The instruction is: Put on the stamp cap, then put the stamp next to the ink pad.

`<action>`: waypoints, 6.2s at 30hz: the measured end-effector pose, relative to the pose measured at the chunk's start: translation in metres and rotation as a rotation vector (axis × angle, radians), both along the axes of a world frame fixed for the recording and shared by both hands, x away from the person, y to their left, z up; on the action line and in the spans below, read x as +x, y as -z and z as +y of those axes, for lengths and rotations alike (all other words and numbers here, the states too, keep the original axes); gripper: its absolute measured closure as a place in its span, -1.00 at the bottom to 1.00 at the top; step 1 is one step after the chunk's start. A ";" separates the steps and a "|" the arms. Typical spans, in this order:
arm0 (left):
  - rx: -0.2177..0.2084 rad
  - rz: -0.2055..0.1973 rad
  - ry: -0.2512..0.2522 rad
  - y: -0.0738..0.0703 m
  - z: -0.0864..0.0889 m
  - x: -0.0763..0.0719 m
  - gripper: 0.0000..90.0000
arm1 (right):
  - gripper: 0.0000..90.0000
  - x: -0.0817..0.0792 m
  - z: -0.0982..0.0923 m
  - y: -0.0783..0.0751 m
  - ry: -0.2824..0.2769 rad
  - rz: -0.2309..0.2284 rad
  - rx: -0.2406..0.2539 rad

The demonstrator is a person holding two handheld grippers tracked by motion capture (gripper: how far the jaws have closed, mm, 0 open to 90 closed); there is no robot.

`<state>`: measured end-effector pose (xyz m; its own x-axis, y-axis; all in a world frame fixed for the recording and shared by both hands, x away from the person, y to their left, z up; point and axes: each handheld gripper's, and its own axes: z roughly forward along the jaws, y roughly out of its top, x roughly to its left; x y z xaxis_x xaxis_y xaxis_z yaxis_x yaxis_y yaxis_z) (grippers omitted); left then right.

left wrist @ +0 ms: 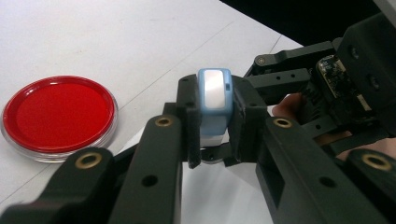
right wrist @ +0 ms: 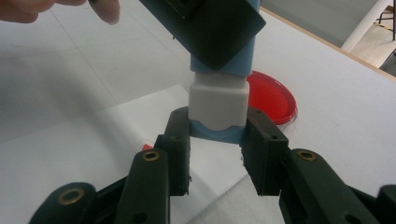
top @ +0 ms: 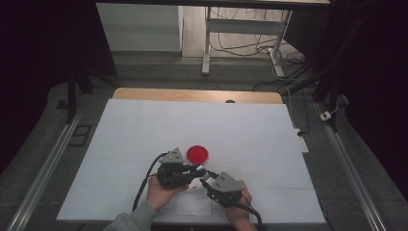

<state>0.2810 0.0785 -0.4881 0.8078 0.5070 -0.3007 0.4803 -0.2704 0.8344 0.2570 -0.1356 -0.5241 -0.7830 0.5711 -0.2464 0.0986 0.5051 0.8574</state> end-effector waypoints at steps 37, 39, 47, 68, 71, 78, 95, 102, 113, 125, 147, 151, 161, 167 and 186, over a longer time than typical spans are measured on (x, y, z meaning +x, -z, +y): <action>-0.002 -0.017 -0.025 -0.008 0.014 0.002 0.69 | -0.01 0.012 -0.024 -0.002 0.035 0.086 0.059; -0.001 -0.017 -0.026 -0.008 0.015 0.002 0.69 | -0.01 0.013 -0.028 -0.003 0.042 0.090 0.067; 0.007 -0.029 -0.040 -0.010 0.019 0.002 0.69 | -0.03 0.012 -0.045 -0.007 0.051 0.092 0.085; 0.020 -0.059 -0.072 -0.020 0.035 0.001 0.69 | -0.03 0.007 -0.127 -0.019 0.160 0.109 0.103; 0.031 -0.062 -0.079 -0.020 0.037 0.002 0.69 | -0.03 0.007 -0.135 -0.018 0.170 0.116 0.104; 0.056 -0.076 -0.110 -0.022 0.046 0.005 0.69 | -0.03 0.010 -0.144 -0.017 0.189 0.134 0.101; 0.073 -0.081 -0.156 -0.022 0.059 0.010 0.68 | -0.03 0.015 -0.143 -0.017 0.193 0.132 0.087; 0.098 -0.083 -0.181 -0.019 0.062 0.015 0.68 | -0.03 0.016 -0.144 -0.017 0.200 0.134 0.088; 0.160 -0.071 -0.238 -0.008 0.068 0.031 0.68 | -0.03 0.018 -0.144 -0.016 0.202 0.136 0.084; 0.236 -0.038 -0.251 0.010 0.059 0.052 0.68 | -0.03 0.019 -0.144 -0.015 0.203 0.136 0.079; 0.286 -0.003 -0.244 0.029 0.051 0.068 0.66 | -0.03 0.020 -0.144 -0.015 0.206 0.139 0.070; 0.291 -0.003 -0.247 0.029 0.051 0.068 0.63 | -0.03 0.020 -0.144 -0.015 0.206 0.139 0.070; 0.269 0.004 -0.236 0.030 0.051 0.069 0.34 | -0.04 0.020 -0.144 -0.014 0.205 0.141 0.072; 0.247 0.002 -0.253 0.028 0.052 0.068 0.09 | -0.04 0.020 -0.144 -0.014 0.204 0.141 0.072; 0.172 -0.002 -0.261 0.016 0.060 0.058 -0.32 | -0.04 0.021 -0.144 -0.014 0.203 0.142 0.074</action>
<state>0.3389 0.1389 -0.5037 0.6441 0.7407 -0.1912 0.5504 -0.2751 0.7883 0.2779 -0.2800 -0.5097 -0.6740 0.7328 -0.0936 0.3140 0.3988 0.8616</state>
